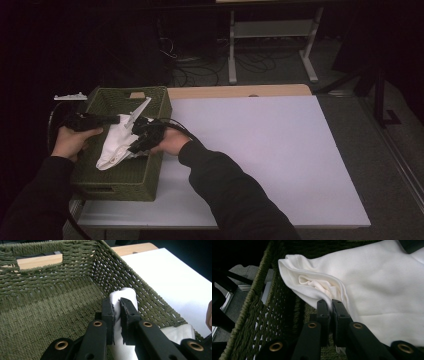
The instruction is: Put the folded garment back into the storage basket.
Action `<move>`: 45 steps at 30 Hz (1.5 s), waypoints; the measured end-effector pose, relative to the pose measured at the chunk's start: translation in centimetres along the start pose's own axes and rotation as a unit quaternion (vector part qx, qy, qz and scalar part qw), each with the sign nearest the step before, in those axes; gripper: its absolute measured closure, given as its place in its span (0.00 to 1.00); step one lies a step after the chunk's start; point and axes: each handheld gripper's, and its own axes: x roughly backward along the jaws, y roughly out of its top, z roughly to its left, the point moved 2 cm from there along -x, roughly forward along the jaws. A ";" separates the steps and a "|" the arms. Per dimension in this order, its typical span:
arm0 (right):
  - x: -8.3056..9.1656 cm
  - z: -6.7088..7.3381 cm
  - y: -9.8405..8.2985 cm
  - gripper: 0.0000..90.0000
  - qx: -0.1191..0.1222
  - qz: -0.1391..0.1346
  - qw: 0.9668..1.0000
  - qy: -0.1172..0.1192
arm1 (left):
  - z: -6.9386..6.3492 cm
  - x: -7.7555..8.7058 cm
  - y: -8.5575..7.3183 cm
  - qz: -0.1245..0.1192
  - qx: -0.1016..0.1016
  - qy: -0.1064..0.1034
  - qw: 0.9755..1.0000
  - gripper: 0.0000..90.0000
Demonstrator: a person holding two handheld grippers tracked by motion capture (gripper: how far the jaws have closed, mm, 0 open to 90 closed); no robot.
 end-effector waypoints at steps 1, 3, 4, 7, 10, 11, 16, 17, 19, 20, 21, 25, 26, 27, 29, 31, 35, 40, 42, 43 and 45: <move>0.0 0.0 -0.1 0.91 -0.002 0.001 1.000 0.003 | 0.0 -0.1 0.0 0.003 0.000 0.000 1.000 0.91; -0.1 0.1 -0.1 0.87 -0.004 0.000 1.000 0.007 | 0.1 -0.4 -0.1 0.011 -0.002 0.001 1.000 0.91; -0.1 0.1 -0.1 0.85 -0.006 0.000 1.000 0.011 | 0.1 -0.5 -0.2 0.014 -0.003 0.001 1.000 0.91; 0.1 0.1 -0.1 0.78 -0.013 -0.006 1.000 0.012 | 0.1 -0.9 -0.4 0.030 -0.009 0.006 0.999 0.91; 0.4 0.0 -0.1 0.76 -0.015 -0.009 1.000 0.012 | 0.1 -1.1 -0.4 0.030 -0.008 0.008 0.999 0.91; 0.6 -0.1 -0.1 0.75 -0.016 -0.011 1.000 0.010 | 0.1 -1.1 -0.4 0.030 -0.008 0.009 0.999 0.91; 1.5 -0.2 -0.2 0.67 -0.026 -0.022 0.999 0.005 | 0.3 -1.1 -0.3 0.035 -0.011 0.015 0.999 0.90; 1.7 -0.2 -0.2 0.66 -0.029 -0.025 0.999 0.001 | 0.3 -1.1 -0.3 0.035 -0.011 0.016 0.999 0.90; 2.2 -0.4 -0.3 0.63 -0.035 -0.031 0.999 -0.001 | 0.4 -1.2 -0.3 0.036 -0.011 0.018 0.999 0.90; 2.5 -0.4 -0.4 0.61 -0.038 -0.033 0.999 -0.005 | 0.4 -1.2 -0.3 0.036 -0.011 0.020 0.999 0.90; 2.7 -0.5 -0.5 0.61 -0.040 -0.037 0.999 -0.006 | 0.4 -1.2 -0.3 0.037 -0.010 0.021 0.999 0.90; 3.8 -0.9 -0.9 0.55 -0.049 -0.044 0.998 -0.015 | 0.7 -1.2 -0.3 0.039 -0.009 0.030 0.999 0.90; 4.1 -1.0 -1.0 0.53 -0.048 -0.045 0.998 -0.018 | 0.8 -1.2 -0.4 0.040 -0.011 0.033 0.999 0.90; 4.4 -1.1 -1.1 0.52 -0.048 -0.047 0.997 -0.023 | 0.8 -1.2 -0.4 0.041 -0.012 0.036 0.998 0.90; 5.0 -1.3 -1.3 0.50 -0.050 -0.052 0.997 -0.029 | 0.9 -1.1 -0.5 0.044 -0.013 0.043 0.998 0.89; 5.6 -1.4 -1.6 0.48 -0.054 -0.055 0.996 -0.036 | 1.0 -1.0 -0.5 0.039 -0.013 0.052 0.998 0.86; 6.7 -1.6 -2.3 0.46 -0.059 -0.062 0.995 -0.042 | 1.4 -0.3 -0.3 0.022 -0.006 0.077 0.997 0.73; 8.1 -1.9 -3.5 0.44 -0.067 -0.068 0.994 -0.059 | 1.3 0.1 -0.2 0.011 -0.005 0.079 0.997 0.62; 8.8 -2.0 -4.1 0.42 -0.073 -0.074 0.992 -0.065 | 1.0 0.0 -0.1 0.012 -0.007 0.077 0.997 0.59; 9.1 -2.0 -4.5 0.42 -0.075 -0.075 0.992 -0.067 | 0.9 0.0 -0.1 0.015 -0.008 0.074 0.997 0.57; 9.6 -2.0 -5.1 0.41 -0.078 -0.075 0.991 -0.077 | 0.5 -0.2 -0.1 0.017 -0.011 0.071 0.997 0.54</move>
